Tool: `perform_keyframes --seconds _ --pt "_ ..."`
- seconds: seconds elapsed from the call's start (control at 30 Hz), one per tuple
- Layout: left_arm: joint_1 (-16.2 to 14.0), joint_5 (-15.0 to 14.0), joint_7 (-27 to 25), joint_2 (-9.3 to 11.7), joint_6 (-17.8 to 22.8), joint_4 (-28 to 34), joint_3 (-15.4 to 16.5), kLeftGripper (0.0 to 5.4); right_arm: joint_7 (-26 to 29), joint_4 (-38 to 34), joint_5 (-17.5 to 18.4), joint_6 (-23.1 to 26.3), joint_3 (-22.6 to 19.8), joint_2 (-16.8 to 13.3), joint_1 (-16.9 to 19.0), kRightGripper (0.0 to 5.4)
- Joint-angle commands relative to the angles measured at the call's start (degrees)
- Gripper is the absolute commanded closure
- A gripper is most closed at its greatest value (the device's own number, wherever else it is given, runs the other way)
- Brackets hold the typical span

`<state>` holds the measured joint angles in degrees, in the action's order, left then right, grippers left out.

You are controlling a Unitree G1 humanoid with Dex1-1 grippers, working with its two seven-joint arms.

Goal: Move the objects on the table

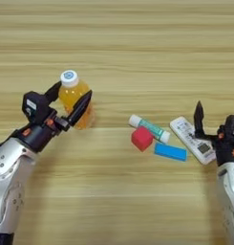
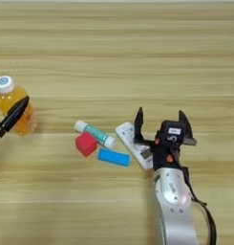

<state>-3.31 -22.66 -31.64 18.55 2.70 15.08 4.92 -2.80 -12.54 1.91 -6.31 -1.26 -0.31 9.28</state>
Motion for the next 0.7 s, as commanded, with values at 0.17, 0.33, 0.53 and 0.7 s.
perform_keyframes --seconds 0.17,0.33,0.53,0.7 --pt "5.10 2.19 -2.22 0.64 -2.74 -6.72 -0.56 1.97 0.72 2.33 -0.16 0.28 -0.94 -0.24 -2.34 0.00" --pt "7.54 3.48 -2.30 -0.42 -3.71 -10.60 -1.33 1.97 0.53 2.34 -0.72 0.25 -0.38 0.40 -2.59 0.00" --pt "9.07 5.33 -2.79 -2.21 -4.98 -13.59 -4.10 1.97 0.29 2.17 -1.27 0.30 0.20 1.09 -2.75 0.00" --pt "9.60 6.46 -3.11 -2.85 -6.18 -15.21 -5.29 1.97 0.28 2.23 -1.55 0.36 0.40 1.37 -2.92 0.00"
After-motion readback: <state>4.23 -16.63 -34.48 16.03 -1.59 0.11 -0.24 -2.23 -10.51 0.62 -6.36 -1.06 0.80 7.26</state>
